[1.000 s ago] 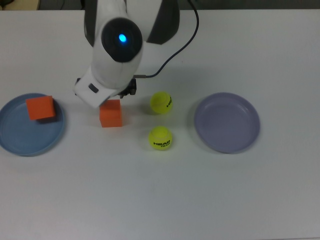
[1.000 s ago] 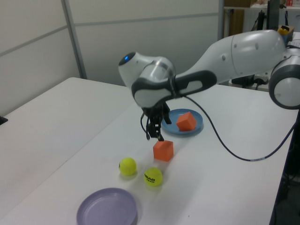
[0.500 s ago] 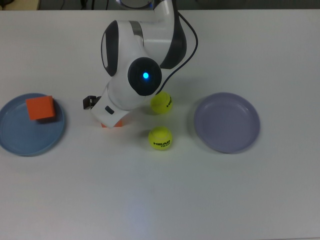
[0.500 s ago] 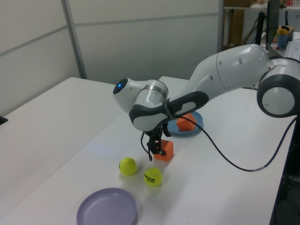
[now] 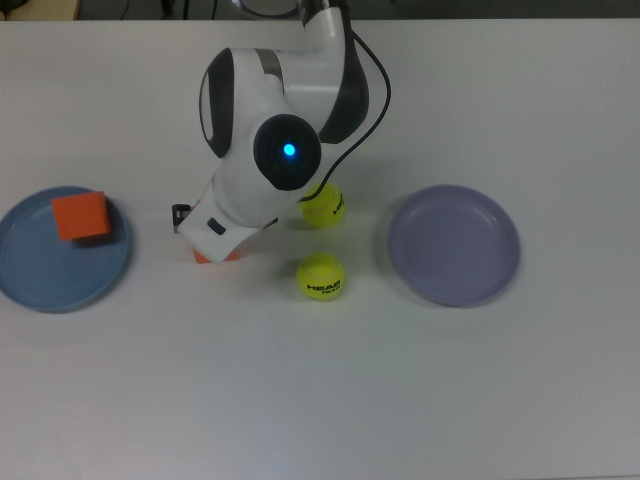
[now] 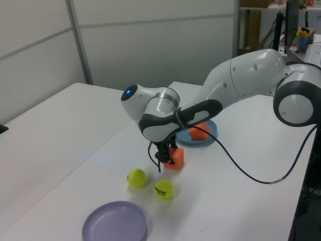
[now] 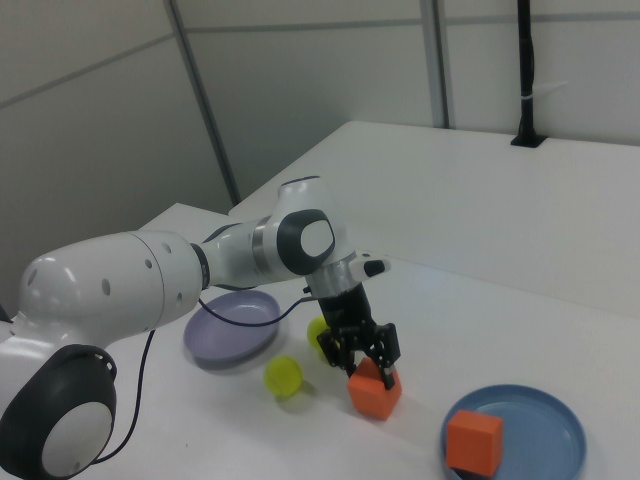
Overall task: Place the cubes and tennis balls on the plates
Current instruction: 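Carry the cube to the blue plate, set it beside the first cube, release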
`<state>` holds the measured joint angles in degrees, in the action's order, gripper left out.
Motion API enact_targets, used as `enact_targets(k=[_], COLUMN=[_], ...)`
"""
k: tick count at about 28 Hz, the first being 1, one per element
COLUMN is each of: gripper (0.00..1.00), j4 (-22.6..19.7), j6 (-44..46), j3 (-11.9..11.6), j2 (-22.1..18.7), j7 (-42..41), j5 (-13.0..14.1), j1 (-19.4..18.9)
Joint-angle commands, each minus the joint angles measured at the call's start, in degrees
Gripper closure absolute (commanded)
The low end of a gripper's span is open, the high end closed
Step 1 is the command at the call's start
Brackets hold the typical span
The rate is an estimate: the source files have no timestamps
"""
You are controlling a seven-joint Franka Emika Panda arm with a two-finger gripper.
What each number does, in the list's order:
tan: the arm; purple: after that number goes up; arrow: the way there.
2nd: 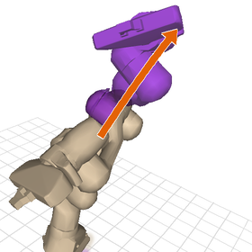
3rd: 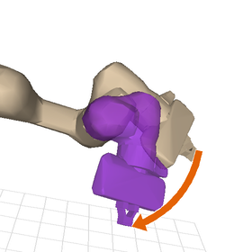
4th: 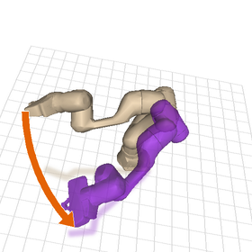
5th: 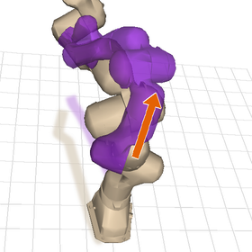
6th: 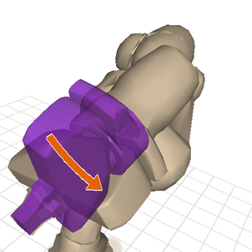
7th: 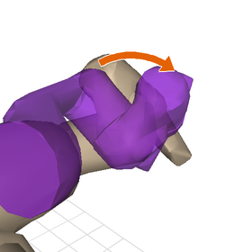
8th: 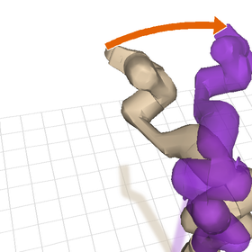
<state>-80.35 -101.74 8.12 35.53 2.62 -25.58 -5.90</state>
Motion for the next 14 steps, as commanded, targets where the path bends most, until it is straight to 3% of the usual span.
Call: enact_targets(k=[1,7,14], gripper=[1.0,1.0,0.99], j4=[2.74,5.56,3.63], j6=[-0.92,-5.56,-21.03], j3=[-0.65,-0.91,-4.42], j2=[-1.69,-1.87,-0.73], j7=[0.1,-0.6,-0.16], j5=[1.84,2.72,5.54], j1=[3.52,8.44,13.46])
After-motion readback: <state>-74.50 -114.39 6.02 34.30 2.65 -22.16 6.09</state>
